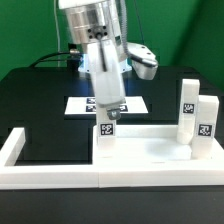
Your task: Assemble desk
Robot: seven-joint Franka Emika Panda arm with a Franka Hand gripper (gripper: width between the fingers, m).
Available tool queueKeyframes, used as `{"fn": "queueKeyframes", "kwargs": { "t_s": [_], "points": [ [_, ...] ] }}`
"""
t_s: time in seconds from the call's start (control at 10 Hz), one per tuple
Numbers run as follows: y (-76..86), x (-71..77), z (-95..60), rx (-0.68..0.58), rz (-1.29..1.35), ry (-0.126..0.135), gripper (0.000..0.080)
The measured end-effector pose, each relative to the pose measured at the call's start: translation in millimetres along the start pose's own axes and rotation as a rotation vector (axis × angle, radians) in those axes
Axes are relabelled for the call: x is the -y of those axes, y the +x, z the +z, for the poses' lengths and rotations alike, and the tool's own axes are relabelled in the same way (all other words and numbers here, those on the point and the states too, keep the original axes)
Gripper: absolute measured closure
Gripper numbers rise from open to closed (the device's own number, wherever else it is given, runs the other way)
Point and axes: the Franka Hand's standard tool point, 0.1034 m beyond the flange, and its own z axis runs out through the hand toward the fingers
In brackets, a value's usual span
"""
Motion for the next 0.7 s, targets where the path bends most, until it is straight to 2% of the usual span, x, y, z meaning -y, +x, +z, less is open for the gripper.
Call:
{"fn": "queueKeyframes", "kwargs": {
  "t_s": [0.1,0.3,0.4,0.5,0.6,0.7],
  "points": [
    [1.6,0.7,2.8,0.010,0.103,0.025,0.0506],
    [1.2,0.5,3.8,0.006,0.121,0.028,0.0502],
    [1.4,0.3,3.7,0.003,0.040,0.026,0.0502],
    [1.1,-1.7,3.1,-0.007,-0.171,0.006,0.0285],
    [2.1,-1.1,2.1,0.001,-0.316,0.008,0.0285],
    [2.6,-3.7,2.0,0.002,-0.459,0.003,0.0179]
  ]
}}
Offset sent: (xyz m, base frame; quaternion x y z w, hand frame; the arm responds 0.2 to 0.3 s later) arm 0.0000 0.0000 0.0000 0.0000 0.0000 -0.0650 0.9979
